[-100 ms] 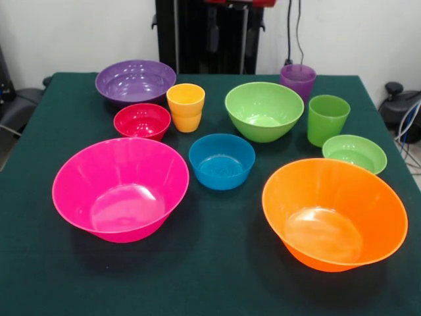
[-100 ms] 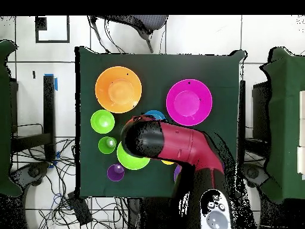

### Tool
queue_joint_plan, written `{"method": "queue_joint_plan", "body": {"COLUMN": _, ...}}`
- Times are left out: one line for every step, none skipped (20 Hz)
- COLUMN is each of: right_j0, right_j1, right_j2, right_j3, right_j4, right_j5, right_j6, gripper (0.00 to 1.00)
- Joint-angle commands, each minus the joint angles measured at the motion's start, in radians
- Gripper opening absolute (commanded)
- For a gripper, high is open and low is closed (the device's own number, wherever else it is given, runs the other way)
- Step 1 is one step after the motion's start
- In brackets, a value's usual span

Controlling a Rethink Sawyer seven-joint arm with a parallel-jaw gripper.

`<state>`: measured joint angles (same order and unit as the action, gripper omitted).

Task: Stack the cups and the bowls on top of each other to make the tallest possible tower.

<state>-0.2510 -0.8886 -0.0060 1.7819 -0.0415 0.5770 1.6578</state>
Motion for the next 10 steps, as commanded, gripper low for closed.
{"method": "queue_joint_plan", "body": {"right_j0": -0.037, "right_j1": 0.102, "right_j2": 0.078, "right_j3": -0.093, "right_j4": -0.129, "right_j5": 0.049, "right_j6": -0.093, "gripper": 1.00}}
{"method": "queue_joint_plan", "body": {"right_j0": -0.055, "right_j1": 0.099, "right_j2": 0.089, "right_j3": -0.092, "right_j4": -0.139, "right_j5": 0.054, "right_j6": -0.122, "gripper": 1.00}}
{"method": "queue_joint_plan", "body": {"right_j0": -0.072, "right_j1": 0.090, "right_j2": 0.100, "right_j3": -0.083, "right_j4": -0.144, "right_j5": 0.056, "right_j6": -0.141, "gripper": 1.00}}
{"method": "queue_joint_plan", "body": {"right_j0": -0.085, "right_j1": 0.093, "right_j2": 0.109, "right_j3": -0.087, "right_j4": -0.147, "right_j5": 0.062, "right_j6": -0.151, "gripper": 1.00}}
{"method": "queue_joint_plan", "body": {"right_j0": -0.092, "right_j1": 0.093, "right_j2": 0.116, "right_j3": -0.090, "right_j4": -0.151, "right_j5": 0.072, "right_j6": -0.153, "gripper": 1.00}}
{"method": "queue_joint_plan", "body": {"right_j0": -0.099, "right_j1": 0.101, "right_j2": 0.124, "right_j3": -0.102, "right_j4": -0.159, "right_j5": 0.075, "right_j6": -0.158, "gripper": 1.00}}
{"method": "queue_joint_plan", "body": {"right_j0": -0.103, "right_j1": 0.107, "right_j2": 0.130, "right_j3": -0.110, "right_j4": -0.169, "right_j5": 0.078, "right_j6": -0.158, "gripper": 1.00}}
{"method": "queue_joint_plan", "body": {"right_j0": -0.109, "right_j1": 0.114, "right_j2": 0.135, "right_j3": -0.120, "right_j4": -0.177, "right_j5": 0.082, "right_j6": -0.160, "gripper": 1.00}}
{"method": "queue_joint_plan", "body": {"right_j0": -0.118, "right_j1": 0.115, "right_j2": 0.144, "right_j3": -0.122, "right_j4": -0.181, "right_j5": 0.084, "right_j6": -0.164, "gripper": 1.00}}
{"method": "queue_joint_plan", "body": {"right_j0": -0.129, "right_j1": 0.113, "right_j2": 0.154, "right_j3": -0.124, "right_j4": -0.183, "right_j5": 0.094, "right_j6": -0.174, "gripper": 1.00}}
